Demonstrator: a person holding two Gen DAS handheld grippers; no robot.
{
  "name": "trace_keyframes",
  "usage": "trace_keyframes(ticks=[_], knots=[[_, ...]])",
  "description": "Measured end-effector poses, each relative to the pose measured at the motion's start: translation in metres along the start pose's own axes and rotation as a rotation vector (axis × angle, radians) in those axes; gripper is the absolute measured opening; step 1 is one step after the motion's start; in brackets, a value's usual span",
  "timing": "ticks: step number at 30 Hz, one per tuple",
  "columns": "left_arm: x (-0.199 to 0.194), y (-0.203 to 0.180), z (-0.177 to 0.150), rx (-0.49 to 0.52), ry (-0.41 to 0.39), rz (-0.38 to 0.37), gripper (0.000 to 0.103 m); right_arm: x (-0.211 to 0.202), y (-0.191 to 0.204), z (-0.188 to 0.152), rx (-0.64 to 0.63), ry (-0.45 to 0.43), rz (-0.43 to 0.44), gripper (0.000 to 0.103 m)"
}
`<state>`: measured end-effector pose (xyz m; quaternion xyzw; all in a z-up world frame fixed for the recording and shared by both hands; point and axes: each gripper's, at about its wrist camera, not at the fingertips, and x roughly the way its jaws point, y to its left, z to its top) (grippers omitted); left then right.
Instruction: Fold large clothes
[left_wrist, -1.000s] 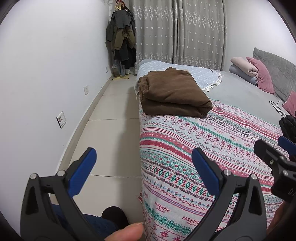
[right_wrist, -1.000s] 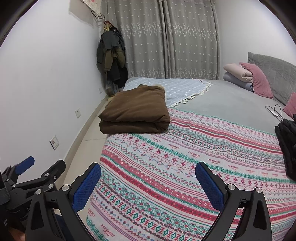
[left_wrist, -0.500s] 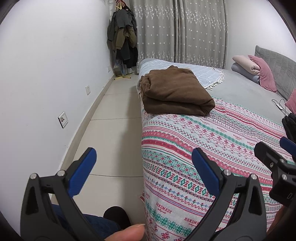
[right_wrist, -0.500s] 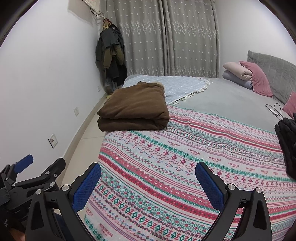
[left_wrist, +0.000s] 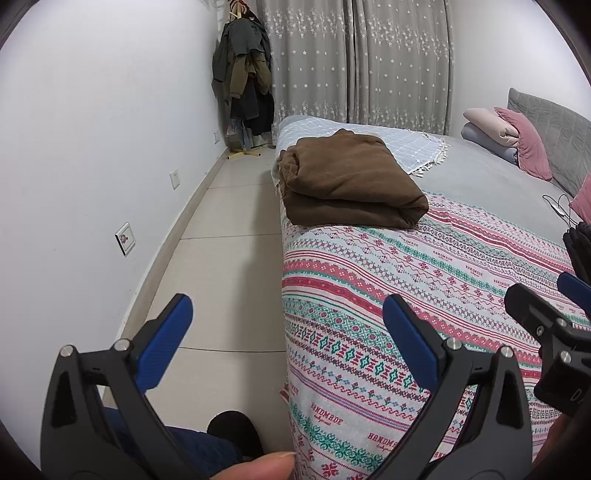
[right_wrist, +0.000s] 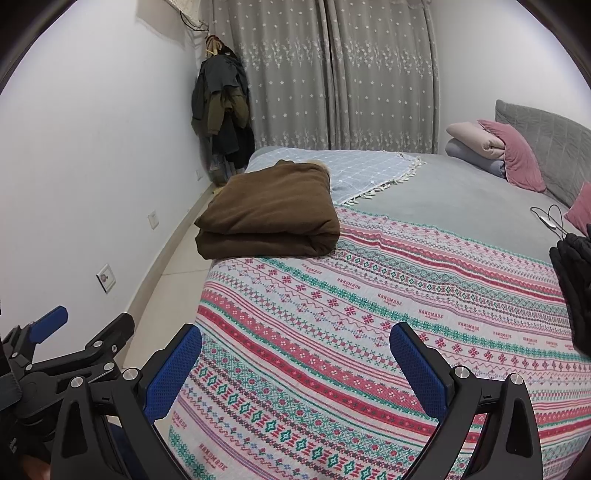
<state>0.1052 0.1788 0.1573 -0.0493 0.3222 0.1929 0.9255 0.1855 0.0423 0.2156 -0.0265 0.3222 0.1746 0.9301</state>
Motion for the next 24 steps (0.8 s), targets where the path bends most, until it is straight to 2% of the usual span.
trace_keyframes(ticks=[24], knots=[[-0.0011,0.0005,-0.0006,0.003,-0.003,-0.011,0.102,0.0003,0.0028,-0.0014,-0.005,-0.001,0.000,0.103]])
